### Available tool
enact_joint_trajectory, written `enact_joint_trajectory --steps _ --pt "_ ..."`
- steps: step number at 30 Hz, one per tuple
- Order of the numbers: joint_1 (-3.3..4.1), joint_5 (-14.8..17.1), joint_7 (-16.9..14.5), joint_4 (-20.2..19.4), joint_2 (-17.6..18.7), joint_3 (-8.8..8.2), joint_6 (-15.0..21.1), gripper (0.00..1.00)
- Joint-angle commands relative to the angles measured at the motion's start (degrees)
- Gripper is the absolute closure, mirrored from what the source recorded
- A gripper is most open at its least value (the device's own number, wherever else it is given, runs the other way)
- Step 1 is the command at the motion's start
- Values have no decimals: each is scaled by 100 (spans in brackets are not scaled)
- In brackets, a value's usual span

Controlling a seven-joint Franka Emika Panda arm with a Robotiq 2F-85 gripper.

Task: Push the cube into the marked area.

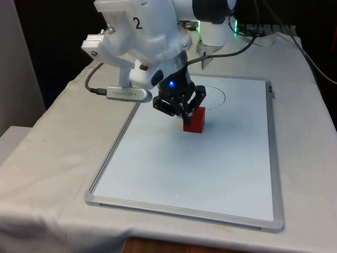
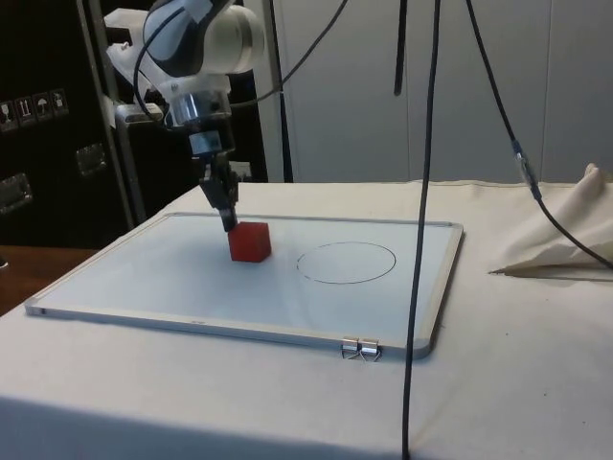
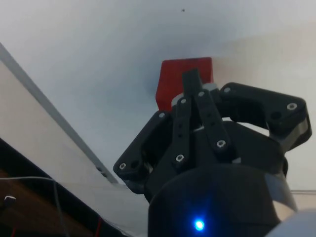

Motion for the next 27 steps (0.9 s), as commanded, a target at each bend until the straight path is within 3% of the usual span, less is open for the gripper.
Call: enact_joint_trajectory --steps 1,4,7,20,21,27 --pt "11 0 0 -52 -29 6 -6 100" --pt "69 23 34 -298 -166 46 11 100" --pt "80 29 46 -390 -195 103 11 100" --pt "80 23 -29 -871 -372 315 -74 100" --pt "69 0 -17 -779 -315 298 -92 100" --pt "103 0 -86 -1220 -550 338 -126 100"
